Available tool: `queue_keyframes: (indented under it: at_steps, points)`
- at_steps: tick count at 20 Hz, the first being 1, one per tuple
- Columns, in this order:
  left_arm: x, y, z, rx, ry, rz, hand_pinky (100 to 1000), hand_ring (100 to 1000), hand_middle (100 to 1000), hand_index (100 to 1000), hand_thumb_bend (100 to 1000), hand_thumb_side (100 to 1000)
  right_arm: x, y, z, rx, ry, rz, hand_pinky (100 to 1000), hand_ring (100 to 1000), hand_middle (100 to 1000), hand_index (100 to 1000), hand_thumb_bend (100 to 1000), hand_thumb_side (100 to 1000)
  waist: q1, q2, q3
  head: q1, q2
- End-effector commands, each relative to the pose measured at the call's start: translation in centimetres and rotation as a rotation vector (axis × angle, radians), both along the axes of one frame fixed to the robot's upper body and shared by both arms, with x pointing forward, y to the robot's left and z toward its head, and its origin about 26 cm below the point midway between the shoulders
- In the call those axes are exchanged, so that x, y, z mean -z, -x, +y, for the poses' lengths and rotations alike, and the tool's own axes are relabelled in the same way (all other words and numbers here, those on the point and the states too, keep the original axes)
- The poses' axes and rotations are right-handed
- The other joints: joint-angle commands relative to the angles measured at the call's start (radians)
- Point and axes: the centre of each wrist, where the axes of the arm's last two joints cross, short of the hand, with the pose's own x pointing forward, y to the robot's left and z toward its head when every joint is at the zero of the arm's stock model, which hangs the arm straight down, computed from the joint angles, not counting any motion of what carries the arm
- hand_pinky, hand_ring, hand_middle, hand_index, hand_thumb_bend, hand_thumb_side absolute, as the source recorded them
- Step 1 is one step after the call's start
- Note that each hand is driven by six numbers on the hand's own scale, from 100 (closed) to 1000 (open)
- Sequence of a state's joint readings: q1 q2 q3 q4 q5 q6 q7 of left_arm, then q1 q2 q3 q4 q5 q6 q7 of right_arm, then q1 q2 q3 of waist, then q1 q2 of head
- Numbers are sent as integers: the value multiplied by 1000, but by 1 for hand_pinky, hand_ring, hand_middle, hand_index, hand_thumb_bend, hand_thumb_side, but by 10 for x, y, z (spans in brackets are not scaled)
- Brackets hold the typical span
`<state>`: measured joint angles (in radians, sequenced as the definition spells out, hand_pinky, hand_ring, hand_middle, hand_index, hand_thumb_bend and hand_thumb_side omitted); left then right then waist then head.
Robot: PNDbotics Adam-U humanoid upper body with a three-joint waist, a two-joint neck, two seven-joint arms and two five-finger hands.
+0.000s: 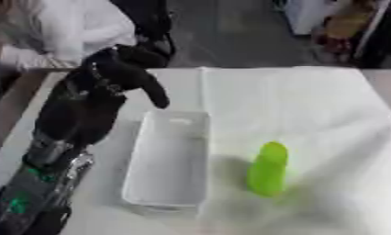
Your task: Pick up objects on the table and place them in the box.
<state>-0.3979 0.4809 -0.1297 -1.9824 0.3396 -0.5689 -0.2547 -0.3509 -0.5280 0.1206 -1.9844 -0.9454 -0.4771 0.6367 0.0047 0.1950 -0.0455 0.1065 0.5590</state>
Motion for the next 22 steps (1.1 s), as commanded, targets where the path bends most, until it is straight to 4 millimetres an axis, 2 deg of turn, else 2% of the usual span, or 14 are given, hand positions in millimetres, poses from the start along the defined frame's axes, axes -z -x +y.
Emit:
queue_keyframes:
  at_steps: [1, 14, 17, 18, 22]
  points:
    - [-7, 3, 1, 7, -9, -28, 525, 514, 771, 781, 185, 900, -8, 2, -1, -11, 24, -91, 226, 319, 569, 691, 100, 734, 0, -14, 2, 8, -6]
    - [-7, 3, 3, 4, -5, -28, 526, 514, 771, 781, 185, 899, -8, 3, -3, 6, 47, -89, 222, 314, 571, 693, 100, 747, -1, -15, 13, 15, -12]
    - [-8, 3, 4, -1, 4, -28, 529, 516, 770, 781, 186, 897, -9, 4, -12, 121, 101, -101, 214, 309, 582, 701, 100, 756, -4, -20, 27, 24, -29]
    - [-8, 3, 4, -2, 4, -27, 529, 516, 770, 781, 186, 897, -9, 5, -16, 184, 142, -107, 215, 309, 581, 699, 100, 752, -8, -23, 32, 14, -33]
    - [-8, 3, 4, 0, 3, -20, 532, 517, 770, 780, 188, 896, -11, 7, -23, 403, 357, -219, 285, 386, 664, 733, 100, 835, -23, -34, 42, -42, -33]
